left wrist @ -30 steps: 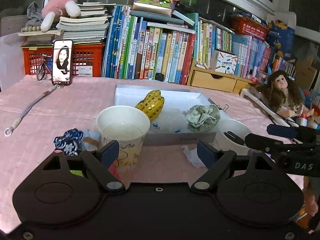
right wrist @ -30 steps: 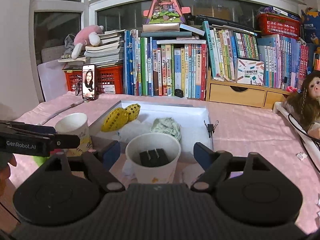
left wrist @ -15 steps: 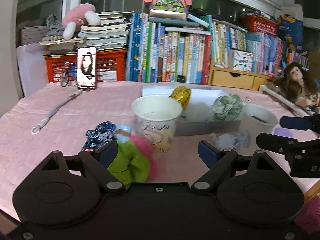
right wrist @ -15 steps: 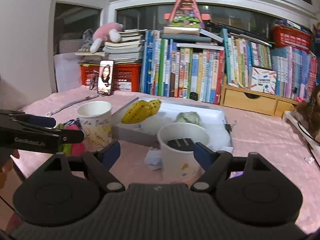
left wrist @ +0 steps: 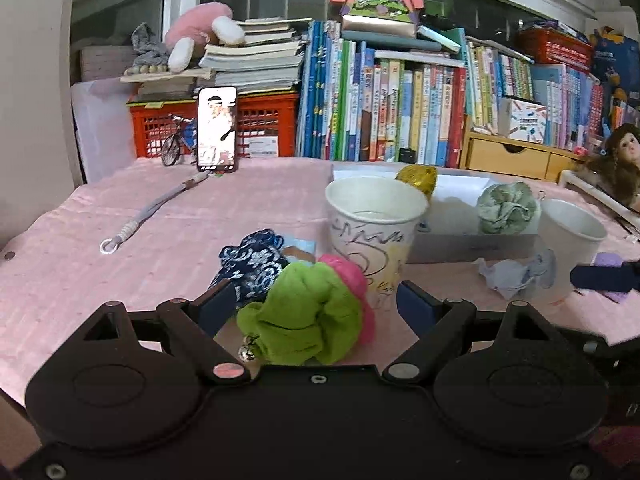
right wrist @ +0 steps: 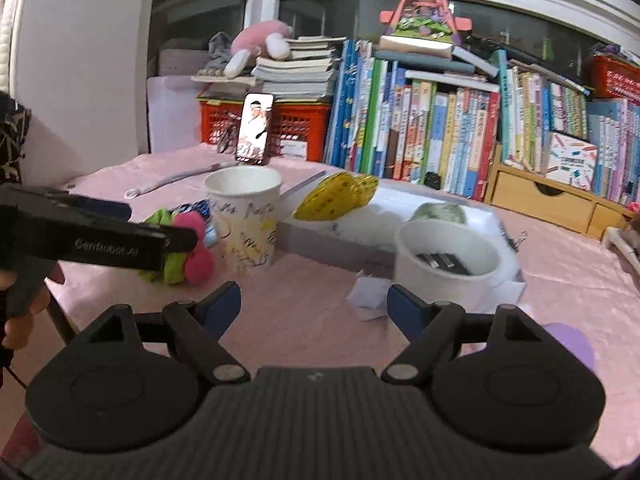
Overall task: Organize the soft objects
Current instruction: 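Move the left tool to the blue floral pouch while the right tool approaches the green-pink scrunchie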
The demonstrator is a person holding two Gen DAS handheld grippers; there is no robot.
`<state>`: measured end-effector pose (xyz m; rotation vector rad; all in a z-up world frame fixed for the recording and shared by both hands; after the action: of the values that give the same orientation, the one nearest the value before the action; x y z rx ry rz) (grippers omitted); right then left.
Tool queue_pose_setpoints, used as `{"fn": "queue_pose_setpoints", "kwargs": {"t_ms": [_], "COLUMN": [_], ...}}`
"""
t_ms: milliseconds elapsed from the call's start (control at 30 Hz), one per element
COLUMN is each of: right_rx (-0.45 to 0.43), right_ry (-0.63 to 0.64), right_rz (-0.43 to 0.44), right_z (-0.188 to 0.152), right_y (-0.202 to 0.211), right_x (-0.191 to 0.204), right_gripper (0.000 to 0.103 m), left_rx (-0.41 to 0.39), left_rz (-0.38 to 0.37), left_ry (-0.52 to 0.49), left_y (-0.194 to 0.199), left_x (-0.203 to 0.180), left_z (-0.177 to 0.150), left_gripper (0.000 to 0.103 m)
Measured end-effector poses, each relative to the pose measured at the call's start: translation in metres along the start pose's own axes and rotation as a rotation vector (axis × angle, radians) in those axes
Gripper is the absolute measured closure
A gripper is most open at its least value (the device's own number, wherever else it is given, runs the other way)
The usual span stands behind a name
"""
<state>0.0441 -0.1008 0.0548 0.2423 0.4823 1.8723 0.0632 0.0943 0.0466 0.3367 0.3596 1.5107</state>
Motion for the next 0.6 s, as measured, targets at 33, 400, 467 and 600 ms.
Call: {"fn": "queue_pose_setpoints", "kwargs": {"t_ms": [33,400,467,600], "right_rx": [0.005,-0.010,-0.014,-0.026], "right_ry": [-0.002,-0.017,-0.010,-0.006], "right_rz": [0.007,0.147,0.173,0.211], "right_z": [-0.001,-0.002,0.001,0.006], "right_y": [-0.002,-0.029,-0.036,-0.051], "right_x": [0.002,0.042,0.055,0.077], "right_gripper": [0.015,0.015,0.015,0.009], "left_rx": [0.000,0.019,0.060,0.143], "left_rz": [-0.001,0.019,0.012,-0.025], "left_ry": [0.011,0.218,0.265,0.339], "left_y": [0.000,-0.011,-0.024,-0.051], "left_x": [0.003,0.070,0.085,0.106], "left_z": [0.000,0.024,0.028,0.031], "left_gripper": [0.016,0.016,0.016,0.017]}}
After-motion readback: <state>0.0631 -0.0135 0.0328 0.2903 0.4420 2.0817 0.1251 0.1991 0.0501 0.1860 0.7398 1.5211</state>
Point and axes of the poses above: each gripper's, at about its wrist camera, not at the fingertips, and y roughly against the way its jaws point, x to its left, z to its top, the point moved 2 cm from there along -y, roughly the way its jaws point, and after that the axes turned 4 degrees about -x, right-handed, at the moved point
